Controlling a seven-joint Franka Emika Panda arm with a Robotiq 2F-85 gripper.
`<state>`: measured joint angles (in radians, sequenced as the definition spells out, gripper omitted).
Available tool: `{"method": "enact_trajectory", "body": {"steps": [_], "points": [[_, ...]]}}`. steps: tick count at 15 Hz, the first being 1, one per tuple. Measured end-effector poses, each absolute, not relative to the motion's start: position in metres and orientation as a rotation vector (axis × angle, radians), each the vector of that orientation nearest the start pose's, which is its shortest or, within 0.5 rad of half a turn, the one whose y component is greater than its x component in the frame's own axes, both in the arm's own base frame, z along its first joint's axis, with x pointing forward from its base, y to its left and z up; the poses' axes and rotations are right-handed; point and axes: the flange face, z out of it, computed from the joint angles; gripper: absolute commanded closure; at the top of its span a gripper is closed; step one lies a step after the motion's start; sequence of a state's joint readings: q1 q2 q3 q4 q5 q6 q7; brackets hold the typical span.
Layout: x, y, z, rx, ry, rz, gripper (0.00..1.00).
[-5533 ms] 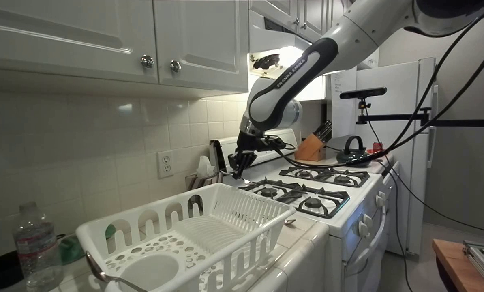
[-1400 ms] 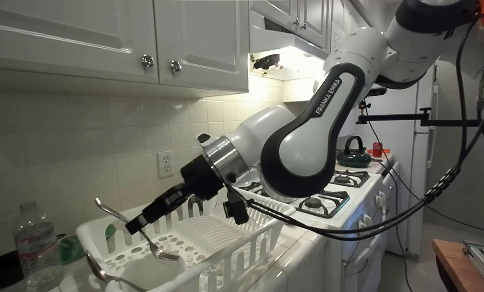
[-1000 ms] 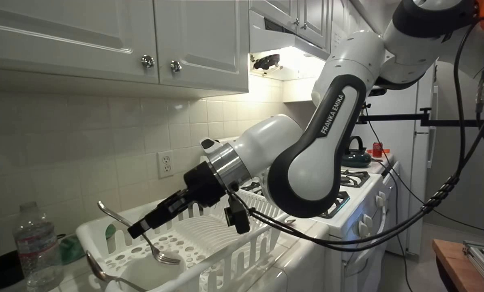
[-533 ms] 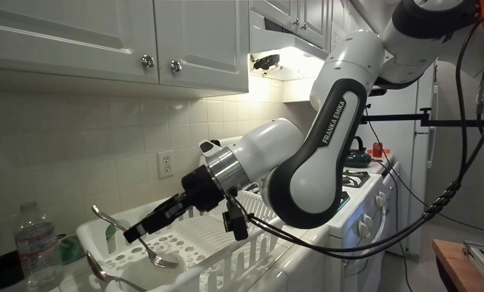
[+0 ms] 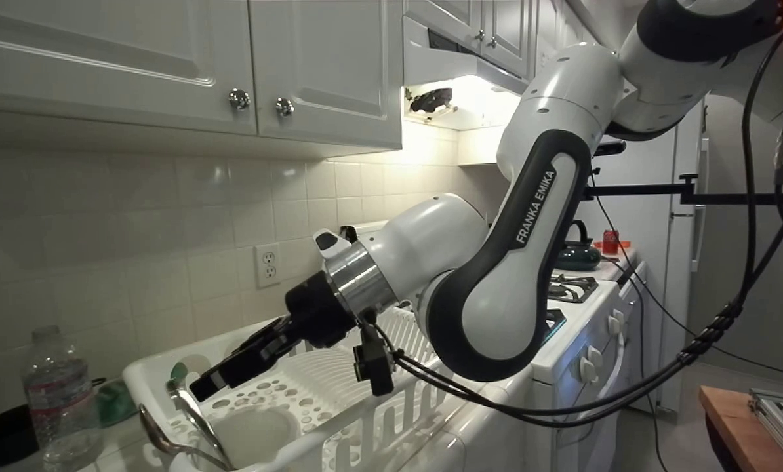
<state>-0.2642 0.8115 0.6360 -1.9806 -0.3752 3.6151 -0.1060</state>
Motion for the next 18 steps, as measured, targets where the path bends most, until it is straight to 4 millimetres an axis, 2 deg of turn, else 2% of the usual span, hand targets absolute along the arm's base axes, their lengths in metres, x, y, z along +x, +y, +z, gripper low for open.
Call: {"method": "enact_trajectory", "body": {"steps": [5, 6, 8, 11, 14, 18], "points": [[0.612, 0.222, 0.252, -2.299, -0.6, -1.291, 0.06], [0.612, 0.222, 0.252, -2.299, -0.599, -1.292, 0.02], [0.614, 0.219, 0.253, -2.32, -0.6, -1.282, 0.0], [0.623, 0.205, 0.262, -2.433, -0.593, -1.238, 0.0], [0.634, 0.186, 0.282, -2.589, -0.582, -1.164, 0.0], [0.638, 0.162, 0.306, -2.775, -0.563, -1.046, 0.0]]}}
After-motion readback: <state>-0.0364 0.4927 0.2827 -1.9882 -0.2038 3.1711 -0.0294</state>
